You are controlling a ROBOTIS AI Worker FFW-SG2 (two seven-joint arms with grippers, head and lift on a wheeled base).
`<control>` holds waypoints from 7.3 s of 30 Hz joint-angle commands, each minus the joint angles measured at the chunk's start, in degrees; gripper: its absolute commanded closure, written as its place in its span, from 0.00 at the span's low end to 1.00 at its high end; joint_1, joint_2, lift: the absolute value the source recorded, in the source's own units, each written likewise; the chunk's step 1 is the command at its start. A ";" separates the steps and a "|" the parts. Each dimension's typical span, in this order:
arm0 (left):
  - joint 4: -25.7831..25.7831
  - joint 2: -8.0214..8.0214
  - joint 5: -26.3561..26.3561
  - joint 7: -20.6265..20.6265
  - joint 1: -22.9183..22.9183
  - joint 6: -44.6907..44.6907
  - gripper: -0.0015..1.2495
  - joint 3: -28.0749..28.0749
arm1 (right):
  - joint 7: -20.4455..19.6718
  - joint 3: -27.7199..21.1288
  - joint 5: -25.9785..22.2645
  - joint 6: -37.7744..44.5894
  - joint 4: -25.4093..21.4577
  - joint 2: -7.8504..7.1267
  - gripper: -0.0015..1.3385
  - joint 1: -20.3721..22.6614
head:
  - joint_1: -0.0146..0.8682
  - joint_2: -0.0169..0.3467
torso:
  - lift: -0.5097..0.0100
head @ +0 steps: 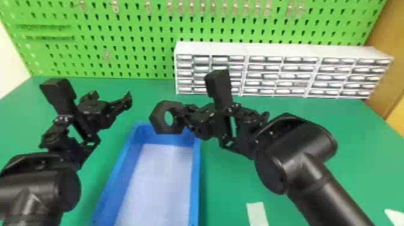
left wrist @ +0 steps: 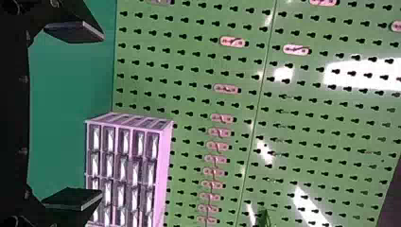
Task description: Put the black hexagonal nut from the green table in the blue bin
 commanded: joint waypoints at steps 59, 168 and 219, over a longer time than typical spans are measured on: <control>0.00 0.00 -0.04 -0.08 0.00 0.22 0.10 0.20 | -0.61 -3.56 0.54 -1.09 0.44 -0.13 0.09 2.21 | 0.77 0.14 | 0.79; 2.20 -0.09 2.60 1.06 1.58 0.66 0.10 3.45 | 3.16 -52.69 9.86 -7.07 -0.26 3.12 0.08 18.74 | 0.77 0.14 | 0.79; 2.37 -0.09 2.51 1.06 1.32 0.66 0.10 3.89 | 3.16 -51.11 10.91 -6.98 -0.26 2.51 0.07 17.68 | 0.77 0.14 | 0.79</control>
